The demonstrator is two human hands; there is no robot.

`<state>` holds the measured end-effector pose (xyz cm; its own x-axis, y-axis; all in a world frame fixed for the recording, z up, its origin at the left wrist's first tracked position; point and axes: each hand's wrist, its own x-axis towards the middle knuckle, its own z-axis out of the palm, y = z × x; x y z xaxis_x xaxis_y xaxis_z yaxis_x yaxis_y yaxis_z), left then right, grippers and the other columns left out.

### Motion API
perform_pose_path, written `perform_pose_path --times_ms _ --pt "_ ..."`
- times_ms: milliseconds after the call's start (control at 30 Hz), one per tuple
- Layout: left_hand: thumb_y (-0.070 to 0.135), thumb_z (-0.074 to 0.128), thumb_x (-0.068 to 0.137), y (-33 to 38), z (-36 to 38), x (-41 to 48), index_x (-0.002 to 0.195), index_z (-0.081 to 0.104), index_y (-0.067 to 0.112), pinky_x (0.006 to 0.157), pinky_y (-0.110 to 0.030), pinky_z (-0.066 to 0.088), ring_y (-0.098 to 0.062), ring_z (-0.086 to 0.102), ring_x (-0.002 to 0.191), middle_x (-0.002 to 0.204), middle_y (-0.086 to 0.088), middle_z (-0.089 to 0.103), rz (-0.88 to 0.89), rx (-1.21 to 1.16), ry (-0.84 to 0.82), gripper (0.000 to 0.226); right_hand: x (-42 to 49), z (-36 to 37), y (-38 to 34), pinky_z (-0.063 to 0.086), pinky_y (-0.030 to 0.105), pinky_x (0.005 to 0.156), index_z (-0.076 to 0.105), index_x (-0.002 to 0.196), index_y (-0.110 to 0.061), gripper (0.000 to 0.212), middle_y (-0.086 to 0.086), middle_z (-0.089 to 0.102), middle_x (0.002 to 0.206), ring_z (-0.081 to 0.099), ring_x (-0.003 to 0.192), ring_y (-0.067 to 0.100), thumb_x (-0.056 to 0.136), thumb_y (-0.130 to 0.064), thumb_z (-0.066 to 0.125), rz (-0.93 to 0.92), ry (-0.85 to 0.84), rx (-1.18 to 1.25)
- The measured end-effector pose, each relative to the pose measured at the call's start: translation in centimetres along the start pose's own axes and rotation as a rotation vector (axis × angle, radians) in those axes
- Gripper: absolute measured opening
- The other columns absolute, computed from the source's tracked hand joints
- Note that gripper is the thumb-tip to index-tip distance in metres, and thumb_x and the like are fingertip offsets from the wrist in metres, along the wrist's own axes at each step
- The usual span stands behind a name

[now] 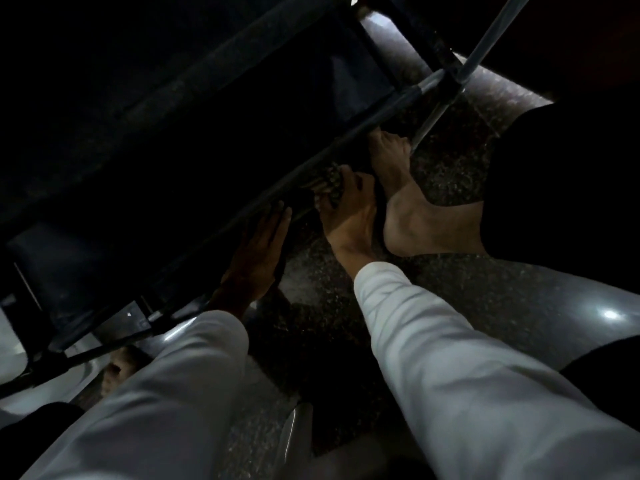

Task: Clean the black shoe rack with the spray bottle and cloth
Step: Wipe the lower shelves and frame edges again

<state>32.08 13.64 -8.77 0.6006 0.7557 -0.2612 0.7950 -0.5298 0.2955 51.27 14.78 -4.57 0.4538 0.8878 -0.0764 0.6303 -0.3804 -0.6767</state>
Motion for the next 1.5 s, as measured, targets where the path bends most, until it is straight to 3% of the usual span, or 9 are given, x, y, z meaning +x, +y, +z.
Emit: perform_pose_path --times_ms 133,267,500,633,833,933,1167,1333,1500 --pt "0.015 0.018 0.077 0.5 -0.7 0.0 0.155 0.004 0.006 0.122 -0.053 0.006 -0.031 -0.003 0.152 0.164 -0.014 -0.001 -0.006 -0.01 -0.01 0.08 1.2 -0.5 0.4 0.035 0.031 0.104 0.046 0.144 -0.006 0.059 0.017 0.047 0.133 0.051 0.119 0.031 0.088 -0.022 0.06 0.077 0.059 -0.105" --pt "-0.013 0.041 0.081 0.3 -0.6 -0.3 0.154 -0.003 0.009 0.124 -0.046 0.001 -0.03 -0.007 0.151 0.163 -0.013 -0.009 -0.007 0.056 0.042 0.088 -0.2 0.0 0.0 0.038 0.036 0.106 0.046 0.144 -0.002 0.058 0.021 0.048 0.134 0.051 0.121 0.035 0.09 -0.019 0.059 0.027 0.033 -0.087" --pt "0.0 0.043 0.095 -0.2 -0.3 0.0 0.15 0.028 -0.004 0.118 -0.053 0.023 -0.041 0.025 0.146 0.157 -0.025 0.026 0.005 -0.043 0.015 0.057 -3.3 2.8 -1.4 0.029 0.039 0.109 0.047 0.144 -0.006 0.057 0.022 0.046 0.143 0.045 0.127 0.04 0.091 -0.02 0.062 -0.087 -0.281 -0.067" --pt "-0.009 0.056 0.073 -0.2 -0.4 -0.1 0.152 0.007 0.001 0.123 -0.05 0.008 -0.039 0.007 0.15 0.161 -0.022 0.007 -0.009 -0.051 -0.032 0.093 -1.4 1.7 -0.3 0.038 0.046 0.105 0.044 0.146 -0.005 0.058 0.023 0.045 0.142 0.048 0.123 0.043 0.095 -0.024 0.06 -0.194 -0.31 -0.173" --pt "-0.01 0.04 0.091 0.5 -0.8 -0.3 0.155 0.001 0.011 0.125 -0.041 -0.001 -0.023 -0.007 0.151 0.163 -0.007 -0.004 0.023 -0.079 0.049 0.077 2.8 -1.1 0.7 0.045 0.041 0.097 0.043 0.145 -0.012 0.055 0.015 0.05 0.132 0.057 0.111 0.034 0.096 -0.034 0.054 -0.094 -0.155 -0.317" --pt "-0.005 0.028 0.096 0.2 -0.7 -0.4 0.155 -0.008 0.018 0.125 -0.038 0.001 -0.02 -0.008 0.152 0.164 -0.004 -0.011 -0.037 -0.115 0.073 0.073 5.8 -2.6 2.0 0.036 0.036 0.108 0.039 0.147 -0.014 0.06 0.015 0.045 0.14 0.047 0.13 0.034 0.093 -0.032 0.057 0.029 -0.07 -0.365" --pt "-0.006 0.059 0.081 0.1 -1.0 -0.2 0.152 -0.015 0.013 0.124 -0.038 -0.004 -0.025 -0.012 0.151 0.163 -0.008 -0.016 -0.036 -0.087 -0.013 0.105 6.4 -3.1 2.5 0.036 0.034 0.11 0.039 0.149 -0.012 0.059 0.016 0.042 0.144 0.051 0.126 0.033 0.094 -0.026 0.056 0.1 -0.056 -0.25" --pt "0.009 0.06 0.089 0.2 -1.3 -0.3 0.153 -0.01 0.005 0.123 -0.044 -0.007 -0.035 -0.008 0.151 0.162 -0.017 -0.013 -0.057 0.002 -0.032 0.095 0.6 -0.6 0.6 0.039 0.036 0.105 0.049 0.142 -0.005 0.051 0.022 0.049 0.135 0.052 0.12 0.038 0.092 -0.014 0.058 -0.067 -0.197 -0.09" --pt "-0.002 0.057 0.087 1.1 -1.5 0.1 0.152 0.004 -0.003 0.121 -0.042 -0.01 -0.04 0.002 0.15 0.161 -0.025 -0.001 -0.129 -0.045 -0.053 0.084 0.1 0.1 0.7 0.036 0.041 0.106 0.044 0.146 -0.004 0.059 0.023 0.047 0.138 0.051 0.12 0.041 0.092 -0.02 0.062 -0.213 -0.349 -0.182"
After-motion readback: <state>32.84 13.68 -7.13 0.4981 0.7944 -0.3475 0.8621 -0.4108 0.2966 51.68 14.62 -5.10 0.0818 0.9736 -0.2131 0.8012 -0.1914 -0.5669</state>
